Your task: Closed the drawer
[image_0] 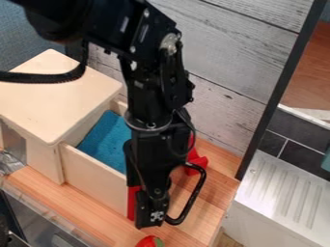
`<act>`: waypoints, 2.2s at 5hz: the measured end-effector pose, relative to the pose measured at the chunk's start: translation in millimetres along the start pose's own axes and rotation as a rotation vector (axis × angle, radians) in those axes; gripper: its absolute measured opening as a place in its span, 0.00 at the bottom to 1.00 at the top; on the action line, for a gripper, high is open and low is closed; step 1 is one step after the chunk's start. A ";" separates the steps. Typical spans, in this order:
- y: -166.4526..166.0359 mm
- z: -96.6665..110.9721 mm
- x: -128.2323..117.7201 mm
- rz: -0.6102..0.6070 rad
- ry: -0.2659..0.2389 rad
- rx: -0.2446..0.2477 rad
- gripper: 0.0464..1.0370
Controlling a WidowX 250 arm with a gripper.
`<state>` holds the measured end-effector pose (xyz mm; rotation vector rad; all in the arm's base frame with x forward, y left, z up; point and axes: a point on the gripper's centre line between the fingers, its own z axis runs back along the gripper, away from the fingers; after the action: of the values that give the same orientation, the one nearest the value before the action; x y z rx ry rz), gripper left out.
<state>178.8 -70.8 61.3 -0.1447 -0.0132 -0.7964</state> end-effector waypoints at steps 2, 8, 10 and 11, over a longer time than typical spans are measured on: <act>4.4 -9.9 9.4 -0.182 0.090 -0.025 0.96; -18.2 -52.0 92.6 -0.604 0.112 0.237 0.96; -10.6 -70.0 104.9 -0.577 0.155 0.243 0.96; -3.5 -82.2 102.4 -0.557 0.183 0.230 0.96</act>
<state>244.4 -157.1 -12.8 0.1596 0.0294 -1.3536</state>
